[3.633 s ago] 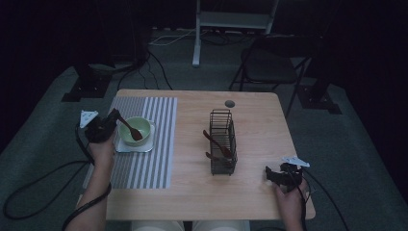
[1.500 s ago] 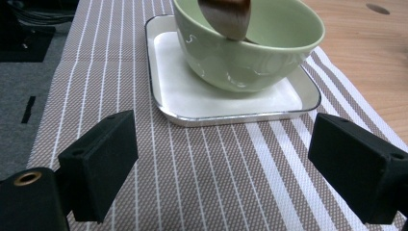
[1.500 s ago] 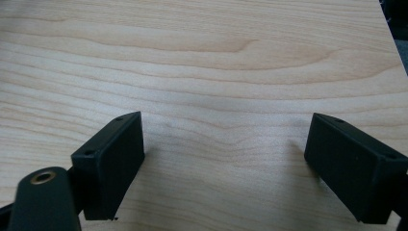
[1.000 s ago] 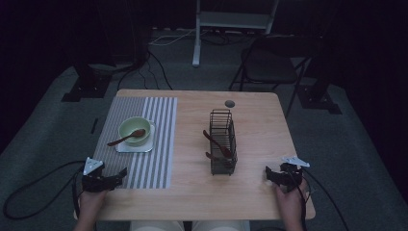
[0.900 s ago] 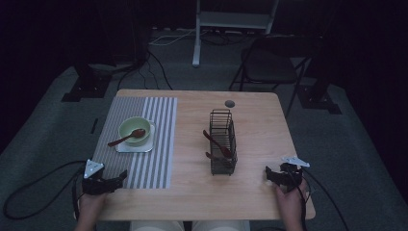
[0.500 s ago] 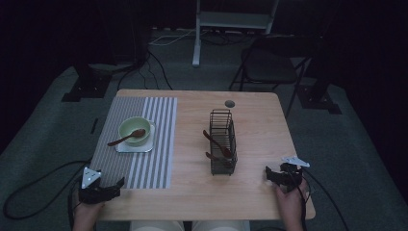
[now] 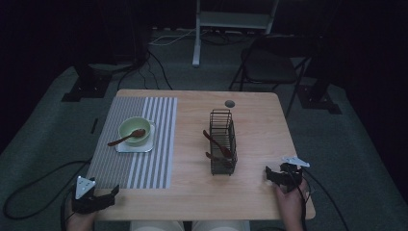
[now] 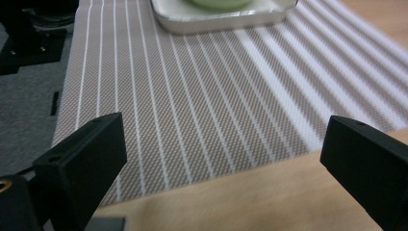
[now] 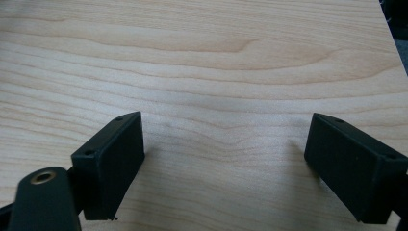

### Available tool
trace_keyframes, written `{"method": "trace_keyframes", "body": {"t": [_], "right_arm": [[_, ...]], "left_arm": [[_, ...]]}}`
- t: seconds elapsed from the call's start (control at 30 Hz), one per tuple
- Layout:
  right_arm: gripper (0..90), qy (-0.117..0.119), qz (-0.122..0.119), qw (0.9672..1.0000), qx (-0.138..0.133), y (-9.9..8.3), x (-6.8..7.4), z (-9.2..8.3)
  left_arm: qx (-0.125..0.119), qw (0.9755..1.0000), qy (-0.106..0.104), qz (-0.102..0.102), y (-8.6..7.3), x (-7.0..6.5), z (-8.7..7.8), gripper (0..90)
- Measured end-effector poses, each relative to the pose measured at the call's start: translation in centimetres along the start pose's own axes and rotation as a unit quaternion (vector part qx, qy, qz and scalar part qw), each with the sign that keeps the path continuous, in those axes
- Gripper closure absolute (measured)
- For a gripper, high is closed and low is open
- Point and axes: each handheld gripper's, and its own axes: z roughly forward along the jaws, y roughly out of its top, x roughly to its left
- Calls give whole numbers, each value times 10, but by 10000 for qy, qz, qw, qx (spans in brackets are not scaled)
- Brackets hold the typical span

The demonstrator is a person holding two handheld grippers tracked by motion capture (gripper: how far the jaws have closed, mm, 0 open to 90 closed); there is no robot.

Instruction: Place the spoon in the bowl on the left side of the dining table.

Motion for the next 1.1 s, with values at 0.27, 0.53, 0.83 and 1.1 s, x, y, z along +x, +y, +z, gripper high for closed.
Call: {"method": "trace_keyframes", "body": {"t": [0.27, 0.53, 0.83, 1.1], "right_arm": [[132, -1, -2, 10000, 0, 0, 0, 0], [131, 2, -10, 10000, -3, 0, 0, 0], [131, 4, -8, 10000, -2, 0, 0, 0], [131, 13, -13, 10000, -2, -1, 0, -1]], "left_arm": [[90, 9998, 176, -40, -6, 4, -6, 23], [149, 9992, 344, -143, -12, 11, -11, 23], [201, 9974, 584, -359, -18, 17, -18, 23], [148, 9955, 682, -639, -18, 19, -19, 24]]}}
